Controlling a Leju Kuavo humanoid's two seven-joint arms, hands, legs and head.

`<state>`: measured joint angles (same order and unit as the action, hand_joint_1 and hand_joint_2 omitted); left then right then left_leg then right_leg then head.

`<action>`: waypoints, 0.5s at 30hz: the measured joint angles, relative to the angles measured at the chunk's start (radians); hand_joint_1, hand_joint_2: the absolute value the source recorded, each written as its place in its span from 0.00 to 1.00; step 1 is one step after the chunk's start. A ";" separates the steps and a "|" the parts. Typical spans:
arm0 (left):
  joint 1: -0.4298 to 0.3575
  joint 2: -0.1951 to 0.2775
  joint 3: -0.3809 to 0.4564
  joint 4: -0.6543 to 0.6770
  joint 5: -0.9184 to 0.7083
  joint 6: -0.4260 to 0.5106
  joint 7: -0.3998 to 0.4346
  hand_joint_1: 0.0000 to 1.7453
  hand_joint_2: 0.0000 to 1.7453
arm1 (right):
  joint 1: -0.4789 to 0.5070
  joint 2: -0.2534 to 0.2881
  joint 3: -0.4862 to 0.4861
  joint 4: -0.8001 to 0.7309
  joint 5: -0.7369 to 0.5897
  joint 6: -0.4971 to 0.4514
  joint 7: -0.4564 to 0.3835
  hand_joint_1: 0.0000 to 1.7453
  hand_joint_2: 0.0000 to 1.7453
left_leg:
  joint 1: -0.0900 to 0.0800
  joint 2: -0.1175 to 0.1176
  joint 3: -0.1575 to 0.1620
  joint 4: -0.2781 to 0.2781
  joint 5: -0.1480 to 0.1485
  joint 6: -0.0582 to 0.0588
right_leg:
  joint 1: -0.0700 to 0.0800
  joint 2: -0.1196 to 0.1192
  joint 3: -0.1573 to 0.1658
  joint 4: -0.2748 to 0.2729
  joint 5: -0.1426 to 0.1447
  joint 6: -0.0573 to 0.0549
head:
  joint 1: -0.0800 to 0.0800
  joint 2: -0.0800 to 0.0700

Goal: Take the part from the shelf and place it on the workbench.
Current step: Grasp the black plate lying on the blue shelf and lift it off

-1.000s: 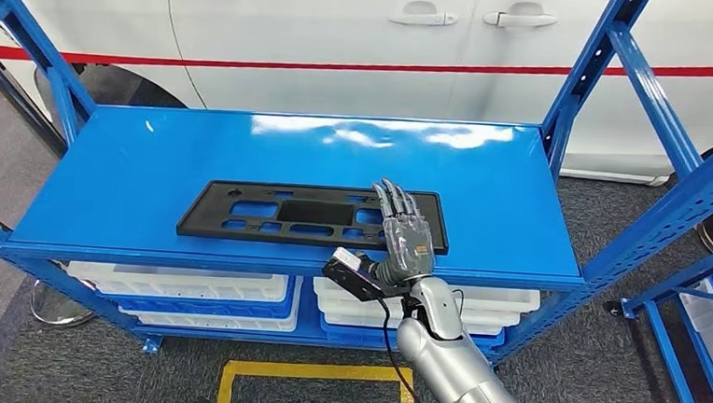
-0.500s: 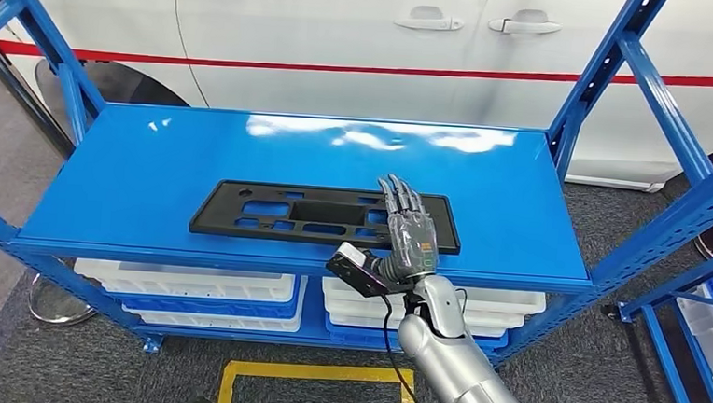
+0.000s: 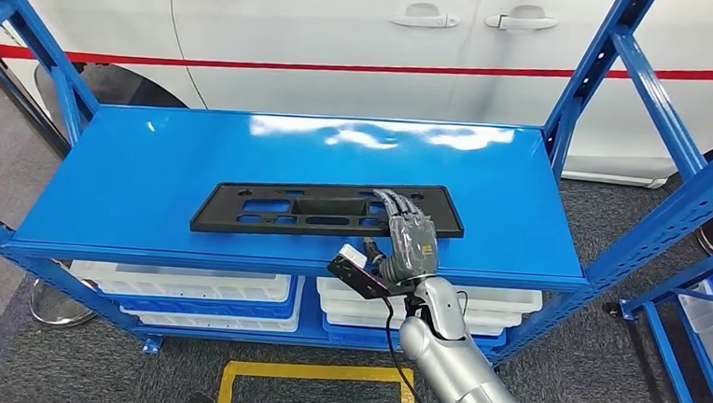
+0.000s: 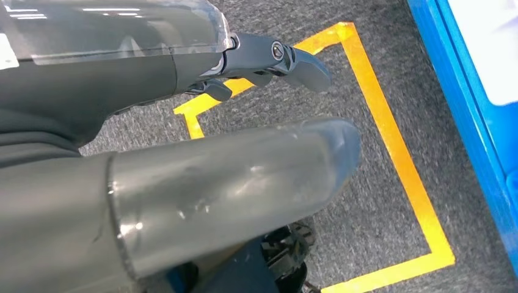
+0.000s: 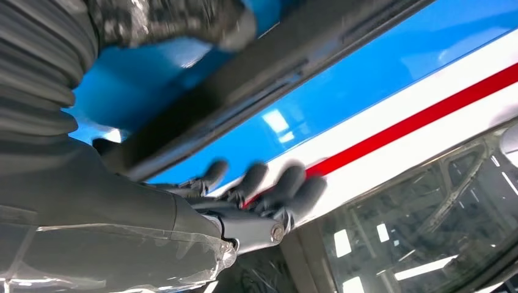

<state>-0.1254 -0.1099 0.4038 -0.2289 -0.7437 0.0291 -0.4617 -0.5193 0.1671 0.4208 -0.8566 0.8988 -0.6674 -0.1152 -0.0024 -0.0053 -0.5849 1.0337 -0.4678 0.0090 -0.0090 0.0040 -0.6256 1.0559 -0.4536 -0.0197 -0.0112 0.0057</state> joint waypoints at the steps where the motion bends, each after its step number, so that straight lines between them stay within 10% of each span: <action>1: -0.001 0.000 0.000 0.000 0.000 0.001 0.000 0.00 0.00 | 0.000 0.000 0.000 -0.001 0.000 0.000 0.000 0.97 1.00 | 0.002 0.000 -0.008 0.019 -0.014 -0.006 | -0.002 0.000 0.001 -0.003 0.002 -0.005 | 0.000 0.000; 6: -0.001 0.000 0.000 0.000 -0.003 0.003 -0.001 0.00 0.00 | -0.001 0.000 0.000 -0.002 0.002 -0.005 -0.003 0.95 1.00 | 0.011 0.001 -0.122 0.259 -0.115 -0.024 | -0.001 -0.002 0.003 -0.006 0.003 -0.014 | 0.000 0.000; 11: -0.004 0.000 0.000 0.000 -0.004 0.006 -0.003 0.00 0.00 | -0.005 0.000 -0.001 -0.010 0.001 -0.014 -0.004 0.98 1.00 | 0.006 0.001 -0.014 0.025 0.011 -0.004 | 0.002 0.001 0.010 -0.007 0.001 -0.010 | 0.000 0.000; 15: -0.006 0.000 0.001 0.000 -0.007 0.007 -0.006 0.00 0.00 | -0.007 -0.001 -0.002 -0.014 0.001 -0.015 -0.004 0.99 1.00 | 0.000 0.001 0.009 -0.023 0.019 0.013 | 0.002 0.003 0.012 -0.012 0.005 0.011 | 0.000 0.000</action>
<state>-0.1312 -0.1094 0.4044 -0.2289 -0.7508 0.0357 -0.4672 -0.5265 0.1664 0.4183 -0.8704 0.8999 -0.6825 -0.1197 -0.0026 -0.0047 -0.5760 1.0107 -0.4486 0.0223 -0.0071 0.0072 -0.6135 1.0434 -0.4489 -0.0089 -0.0111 0.0057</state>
